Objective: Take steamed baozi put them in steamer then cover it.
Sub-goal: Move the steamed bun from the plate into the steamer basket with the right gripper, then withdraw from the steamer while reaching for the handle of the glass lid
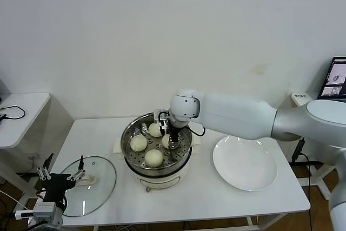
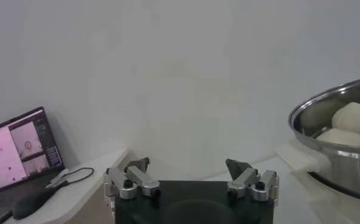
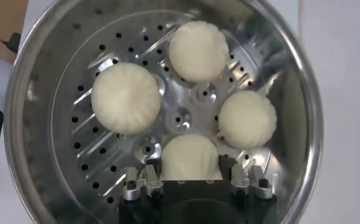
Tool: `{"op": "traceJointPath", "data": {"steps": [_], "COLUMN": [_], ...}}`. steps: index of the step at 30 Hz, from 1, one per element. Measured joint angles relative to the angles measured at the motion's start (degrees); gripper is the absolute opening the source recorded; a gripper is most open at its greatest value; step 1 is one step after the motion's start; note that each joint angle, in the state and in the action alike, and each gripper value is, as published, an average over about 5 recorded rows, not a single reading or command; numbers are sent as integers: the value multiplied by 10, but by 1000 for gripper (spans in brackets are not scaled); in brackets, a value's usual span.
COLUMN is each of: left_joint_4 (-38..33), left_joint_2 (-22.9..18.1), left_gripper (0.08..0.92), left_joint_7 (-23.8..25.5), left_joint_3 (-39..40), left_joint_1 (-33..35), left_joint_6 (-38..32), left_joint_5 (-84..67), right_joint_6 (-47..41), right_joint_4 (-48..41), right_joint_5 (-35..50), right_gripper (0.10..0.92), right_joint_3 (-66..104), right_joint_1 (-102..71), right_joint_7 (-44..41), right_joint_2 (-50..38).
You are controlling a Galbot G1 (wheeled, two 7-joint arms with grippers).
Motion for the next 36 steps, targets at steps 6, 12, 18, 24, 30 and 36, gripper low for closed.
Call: {"op": "traceJointPath", "data": {"steps": [6,12,18,24,30,36], "left_joint_4": [-1,-3,-4,-4,0,6], "left_joint_2": [-2,-2,0,1,-2,-7], "left_gripper": [823,823,823,823,823,823], "left_joint_7": [0,0,0,0,0,-2], "left_joint_3": [1,3,3,3,4,8], "left_joint_1": [0,1,1,-3,-5,-7], "left_joint_6": [0,0,0,0,-4,-11], "left_joint_5": [1,2,2,2,3,9], "right_joint_6": [-2,-4,-4,-2,22,97], "right_joint_4": [5,15,32,71,128,177], "right_joint_5": [-5,-4,2,19,54,73], "right_gripper": [604,737,820,823,823,823], "right_joint_3": [2,7,18,43,92,193], "right_joint_1": [-4,-1,13,14,-20,-131], "right_joint_7": [0,-3,-8,16,119,263], "right_joint_2": [-7,-16,-34,-70,-125,-176]}}
